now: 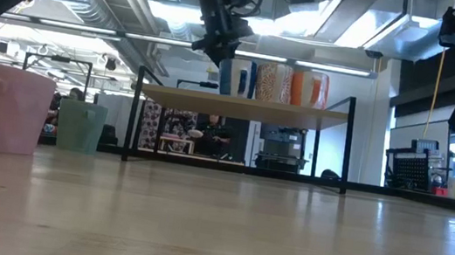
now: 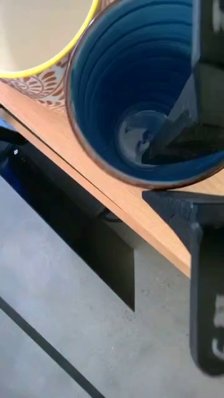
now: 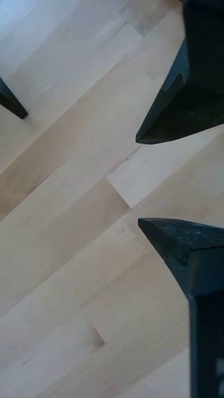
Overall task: Place coffee mugs
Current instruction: Put the blue mug on the shelf
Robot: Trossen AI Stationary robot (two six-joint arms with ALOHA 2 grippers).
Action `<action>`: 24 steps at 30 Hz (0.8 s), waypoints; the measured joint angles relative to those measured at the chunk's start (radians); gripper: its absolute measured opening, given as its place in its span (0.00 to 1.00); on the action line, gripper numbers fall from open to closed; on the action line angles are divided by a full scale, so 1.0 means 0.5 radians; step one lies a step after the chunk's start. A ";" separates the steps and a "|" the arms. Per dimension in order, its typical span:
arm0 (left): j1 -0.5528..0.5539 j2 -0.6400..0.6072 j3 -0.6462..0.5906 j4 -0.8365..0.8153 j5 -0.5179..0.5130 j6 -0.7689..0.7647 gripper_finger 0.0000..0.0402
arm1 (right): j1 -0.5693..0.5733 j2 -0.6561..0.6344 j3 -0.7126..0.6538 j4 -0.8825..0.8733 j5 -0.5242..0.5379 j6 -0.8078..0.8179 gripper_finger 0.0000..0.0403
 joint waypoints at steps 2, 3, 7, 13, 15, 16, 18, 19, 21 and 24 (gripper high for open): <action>-0.003 0.000 0.000 -0.001 0.000 0.000 0.22 | 0.000 0.000 0.000 -0.001 0.000 0.000 0.48; -0.004 0.000 0.000 -0.001 -0.001 0.001 0.24 | 0.000 0.000 0.000 -0.001 0.001 0.000 0.48; -0.004 0.000 0.000 0.000 -0.015 0.008 0.26 | 0.000 0.000 0.000 -0.001 0.007 0.000 0.48; -0.004 0.000 0.000 0.018 -0.014 0.038 0.26 | 0.000 0.000 0.000 0.000 0.008 0.000 0.48; -0.004 0.000 0.000 0.019 -0.005 0.038 0.26 | 0.000 0.000 0.000 0.000 0.008 0.000 0.48; -0.004 0.000 0.000 0.019 -0.002 0.038 0.26 | 0.000 0.000 0.000 0.000 0.008 0.000 0.48; -0.004 0.000 0.013 0.014 0.003 0.039 0.26 | 0.000 0.000 0.000 0.001 0.008 0.000 0.48; -0.004 0.000 0.020 0.017 0.015 0.039 0.26 | 0.000 0.000 0.000 0.001 0.008 0.000 0.48; -0.004 -0.001 0.025 0.025 0.050 0.039 0.27 | 0.000 0.000 0.000 0.002 0.007 0.000 0.48; -0.004 -0.001 0.025 0.025 0.042 0.040 0.29 | 0.000 0.000 0.000 0.005 -0.010 0.003 0.48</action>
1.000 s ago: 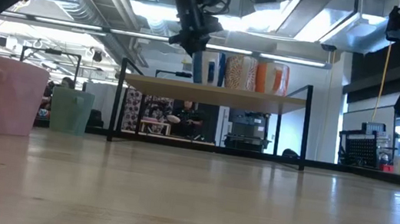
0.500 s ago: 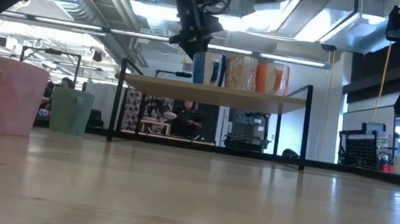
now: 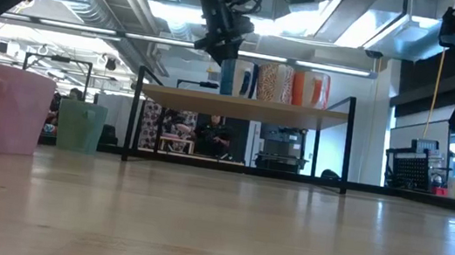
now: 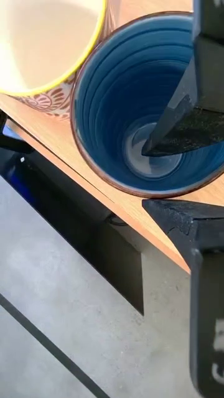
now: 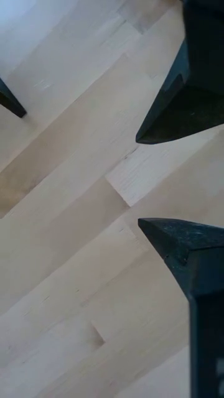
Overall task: Place coffee mugs
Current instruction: Put the blue mug on the shelf, then put the orange mug on the shelf
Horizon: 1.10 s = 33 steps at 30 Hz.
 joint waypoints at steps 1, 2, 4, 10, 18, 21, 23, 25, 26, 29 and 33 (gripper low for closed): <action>0.000 0.000 0.000 0.003 0.002 0.000 0.31 | 0.000 0.000 0.000 0.002 -0.015 0.001 0.48; 0.000 0.000 0.004 0.006 0.011 0.000 0.32 | 0.000 0.000 0.000 0.002 -0.029 0.002 0.48; 0.000 0.001 0.049 -0.028 0.010 0.000 0.34 | 0.000 0.000 0.000 0.005 -0.052 0.002 0.48; -0.022 -0.103 0.062 -0.020 -0.077 -0.001 0.34 | 0.000 0.000 0.000 -0.002 -0.134 -0.002 0.48; -0.120 -0.374 0.062 -0.031 -0.093 -0.003 0.34 | 0.000 0.000 0.000 0.002 -0.083 -0.002 0.48; -0.207 -0.486 0.062 -0.068 -0.132 -0.018 0.34 | 0.000 0.000 0.000 0.007 -0.057 -0.002 0.48; -0.273 -0.566 0.062 -0.120 -0.182 -0.050 0.34 | 0.000 0.000 0.000 0.007 -0.043 -0.003 0.48; -0.365 -0.638 0.062 -0.180 -0.246 -0.085 0.34 | 0.000 0.000 0.000 0.007 -0.043 -0.002 0.48; -0.417 -0.672 0.063 -0.229 -0.280 -0.105 0.34 | 0.000 0.000 0.000 0.008 -0.041 -0.003 0.48; -0.592 -0.754 0.063 -0.433 -0.384 -0.220 0.34 | 0.000 0.000 0.000 0.010 -0.035 -0.003 0.48; -0.897 -0.846 0.061 -0.728 -0.532 -0.509 0.34 | 0.000 0.000 0.000 0.061 -0.003 -0.032 0.48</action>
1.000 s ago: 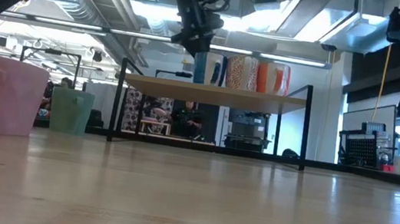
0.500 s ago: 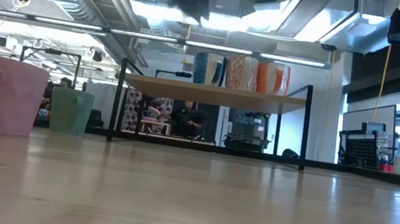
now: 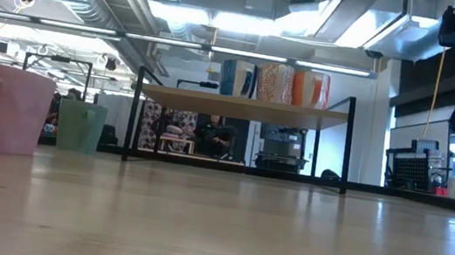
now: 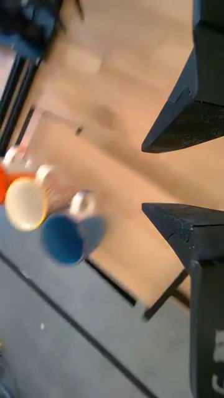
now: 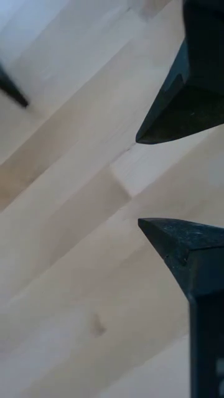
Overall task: Place coffee mugs
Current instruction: Put the orange mug on the shelf
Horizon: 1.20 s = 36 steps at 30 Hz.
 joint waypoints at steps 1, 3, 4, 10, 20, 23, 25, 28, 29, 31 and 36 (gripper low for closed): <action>-0.096 -0.022 0.000 -0.060 -0.033 -0.082 0.34 | 0.001 0.000 0.000 0.042 0.016 -0.027 0.48; -0.278 -0.035 0.000 -0.141 -0.086 -0.239 0.34 | 0.000 0.000 0.000 0.145 0.050 -0.095 0.48; -0.362 -0.044 -0.003 -0.120 -0.108 -0.303 0.34 | 0.000 0.000 0.000 0.213 0.064 -0.137 0.48; -0.802 -0.078 -0.113 -0.123 -0.178 -0.581 0.34 | 0.001 0.001 0.000 0.836 0.061 -0.538 0.48; -1.221 -0.205 -0.679 -0.121 0.211 -0.816 0.34 | 0.001 0.026 0.002 1.825 0.075 -1.028 0.48; -1.361 -0.318 -0.931 -0.121 0.230 -0.957 0.34 | -0.017 0.047 0.001 1.921 0.155 -1.053 0.48; -1.477 -0.411 -1.102 -0.119 0.235 -1.089 0.34 | -0.053 0.072 0.002 1.996 0.166 -1.053 0.48; -1.658 -0.557 -1.358 -0.089 0.243 -1.335 0.34 | -0.118 0.103 0.002 2.046 0.145 -1.007 0.48; -1.716 -0.603 -1.440 -0.070 0.239 -1.420 0.34 | -0.143 0.117 0.002 2.055 0.133 -0.994 0.48; -1.830 -0.696 -1.607 -0.021 0.231 -1.588 0.34 | -0.169 0.143 -0.002 2.066 0.133 -0.965 0.48; -2.006 -0.809 -1.966 0.154 0.245 -1.974 0.34 | -0.233 0.207 -0.001 2.060 0.059 -0.906 0.48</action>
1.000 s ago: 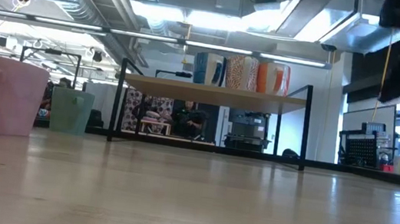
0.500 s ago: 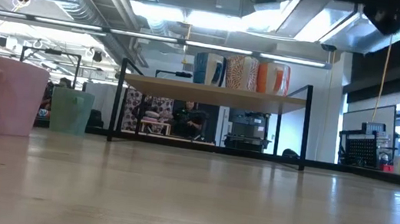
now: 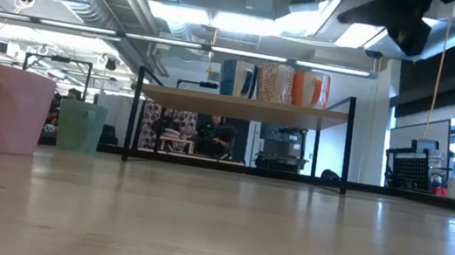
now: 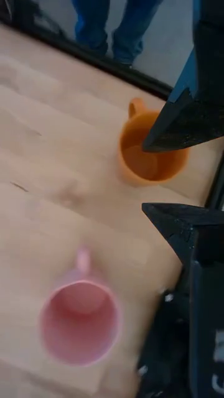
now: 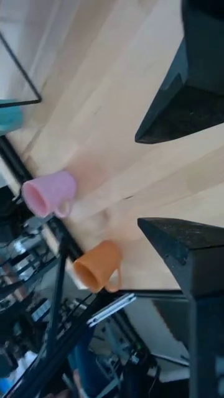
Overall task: Place coffee mugs
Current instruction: Put the orange mug on the shelf
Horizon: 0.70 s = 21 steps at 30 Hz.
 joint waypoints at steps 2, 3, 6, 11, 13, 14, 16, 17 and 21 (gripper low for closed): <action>-0.024 0.003 -0.108 0.052 0.037 -0.095 0.34 | -0.019 0.003 0.000 -0.058 -0.017 0.030 0.48; -0.030 0.005 -0.163 0.094 0.080 -0.132 0.34 | -0.020 0.011 0.000 -0.070 -0.019 0.054 0.48; -0.029 0.030 -0.314 0.228 0.222 -0.226 0.34 | -0.018 0.019 -0.001 -0.178 -0.015 0.107 0.48; -0.048 0.058 -0.480 0.355 0.400 -0.458 0.34 | -0.017 0.019 -0.001 -0.257 -0.026 0.145 0.48; -0.069 0.057 -0.536 0.436 0.432 -0.502 0.34 | -0.017 0.019 -0.001 -0.256 -0.016 0.144 0.48; -0.076 0.056 -0.563 0.499 0.432 -0.504 0.34 | -0.017 0.019 -0.001 -0.261 -0.015 0.136 0.48; -0.084 0.057 -0.617 0.601 0.441 -0.507 0.34 | -0.017 0.019 -0.001 -0.261 -0.012 0.109 0.48; -0.084 0.057 -0.642 0.622 0.449 -0.510 0.34 | -0.017 0.019 -0.001 -0.264 -0.006 0.107 0.48; -0.084 0.057 -0.736 0.706 0.456 -0.555 0.34 | -0.017 0.019 -0.001 -0.300 0.003 0.106 0.48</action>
